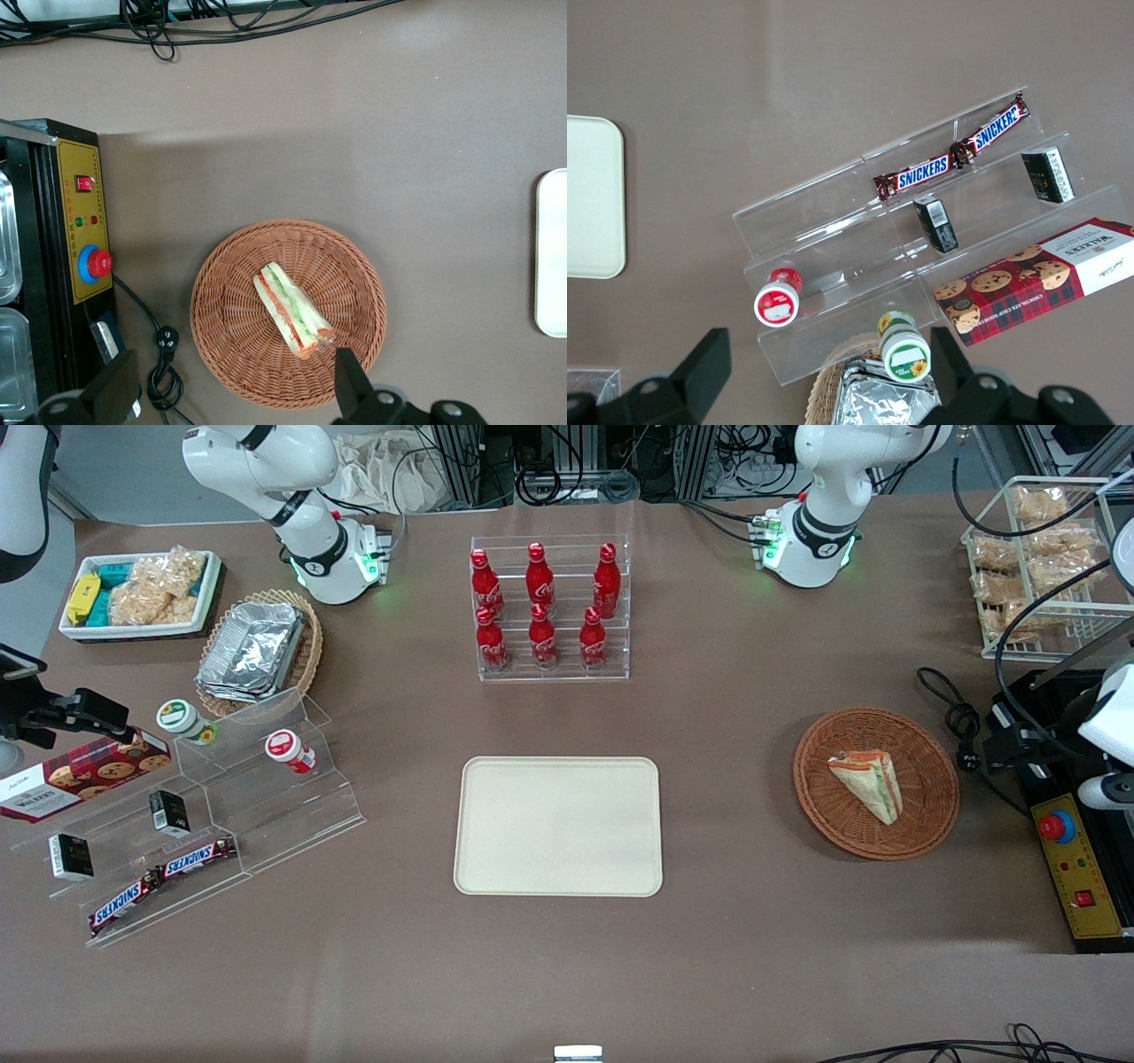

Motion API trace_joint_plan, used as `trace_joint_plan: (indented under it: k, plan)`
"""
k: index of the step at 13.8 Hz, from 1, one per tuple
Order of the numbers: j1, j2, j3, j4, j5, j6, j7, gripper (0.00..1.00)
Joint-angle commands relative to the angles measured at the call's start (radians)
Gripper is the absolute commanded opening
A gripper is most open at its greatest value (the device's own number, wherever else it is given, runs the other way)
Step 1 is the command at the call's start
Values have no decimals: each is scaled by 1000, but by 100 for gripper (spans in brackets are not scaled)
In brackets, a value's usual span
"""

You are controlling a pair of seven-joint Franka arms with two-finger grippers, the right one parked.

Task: Place sandwich from basket to tray
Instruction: 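Move the left gripper down over the sandwich in the wicker basket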

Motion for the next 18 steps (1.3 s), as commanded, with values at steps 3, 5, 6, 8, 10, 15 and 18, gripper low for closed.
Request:
trace_joint_plan:
  k: [3, 5, 6, 8, 10, 15, 18]
  plan:
    - [2, 9, -3, 21, -7, -33, 15, 99]
    - [2, 16, -3, 14, -7, -48, 13, 99]
    - [2, 19, -3, -2, -6, -68, 12, 99]
    - [4, 15, -3, -54, -6, -69, -8, 99]
    - [5, 12, -2, -118, -7, -57, -54, 99]
    - [5, 6, -2, -329, -6, 85, -330, 98]
    - [5, 18, -2, -463, -4, 271, -506, 98]
